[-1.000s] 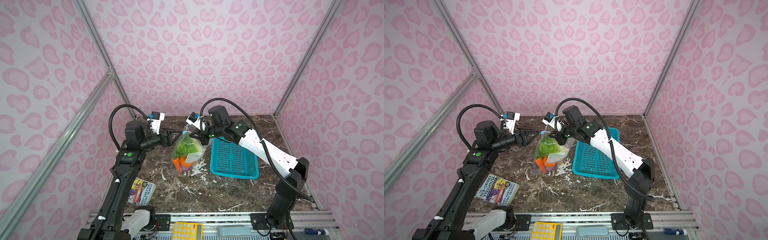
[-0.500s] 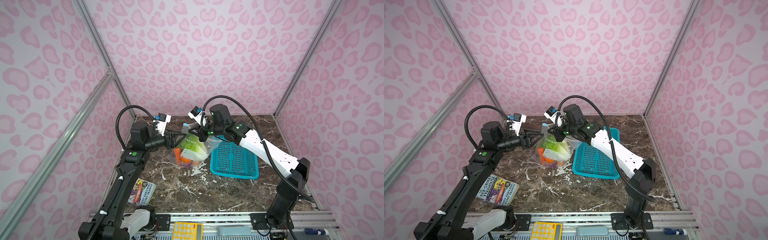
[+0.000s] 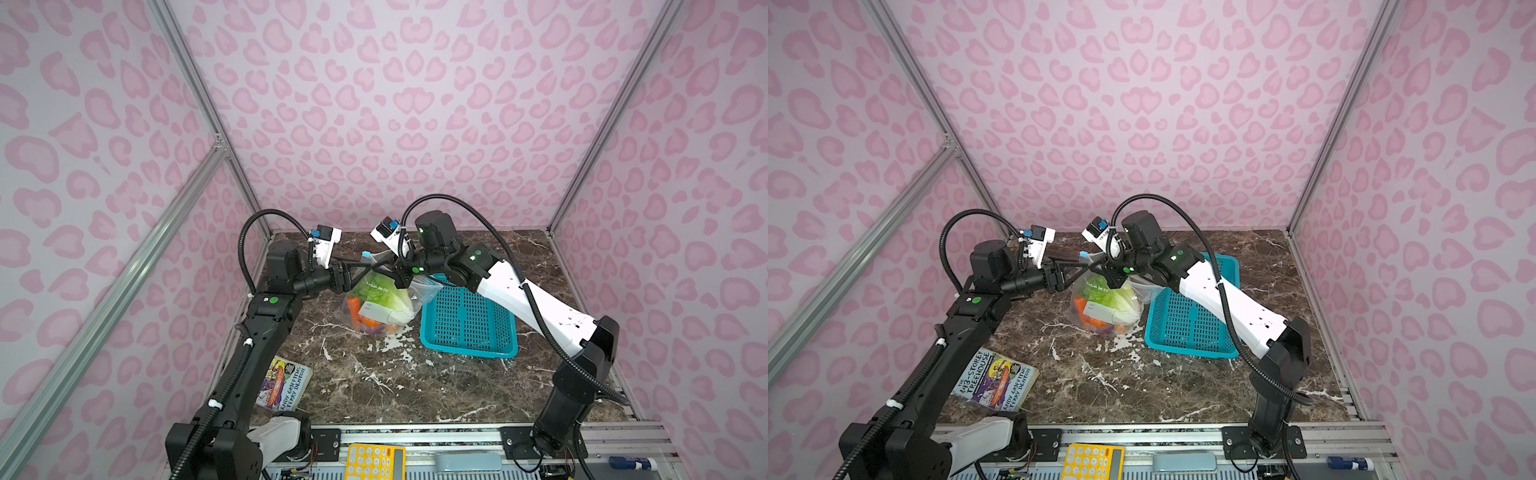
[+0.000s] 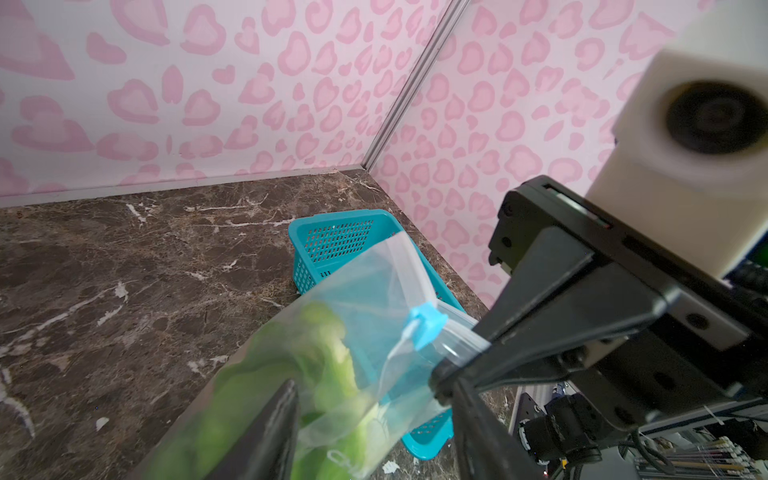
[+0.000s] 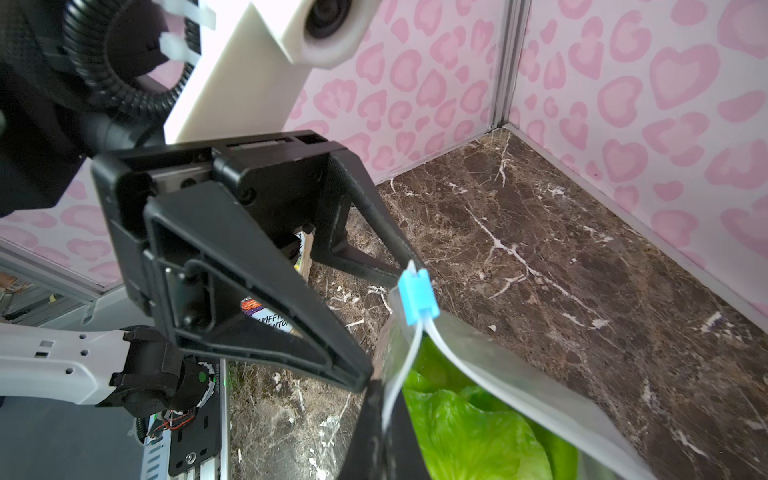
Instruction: Place the food in the zip-top bag and seal the zipper
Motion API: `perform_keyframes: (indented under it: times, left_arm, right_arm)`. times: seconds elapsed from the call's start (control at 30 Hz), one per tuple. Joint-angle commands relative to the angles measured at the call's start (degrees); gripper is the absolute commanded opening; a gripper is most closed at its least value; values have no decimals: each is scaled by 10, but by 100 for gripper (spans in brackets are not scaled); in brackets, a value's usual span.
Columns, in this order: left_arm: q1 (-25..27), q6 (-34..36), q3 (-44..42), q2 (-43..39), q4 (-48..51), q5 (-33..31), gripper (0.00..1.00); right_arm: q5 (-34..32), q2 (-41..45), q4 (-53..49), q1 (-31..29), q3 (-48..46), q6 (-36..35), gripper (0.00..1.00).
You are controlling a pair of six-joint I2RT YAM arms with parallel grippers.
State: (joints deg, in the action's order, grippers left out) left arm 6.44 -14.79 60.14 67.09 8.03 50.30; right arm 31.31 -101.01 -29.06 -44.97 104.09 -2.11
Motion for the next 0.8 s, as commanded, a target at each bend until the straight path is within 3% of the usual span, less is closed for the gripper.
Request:
perform_keyframes:
  times: [0.0, 0.37, 0.57, 0.77]
  left_arm:
    - [-1, 10, 3, -2, -27, 22, 58]
    - [-1, -22, 10, 34, -70, 39, 37]
    - [-1, -27, 5, 30, -80, 46, 4]
    - [-1, -30, 2, 24, -81, 54, 4]
  right_arm:
    - [16, 5, 13, -3, -6, -7, 0]
    - [14, 13, 22, -5, -31, -10, 0]
    - [6, 6, 15, -5, -25, -16, 0]
    - [-11, 4, -10, -4, -12, -36, 0]
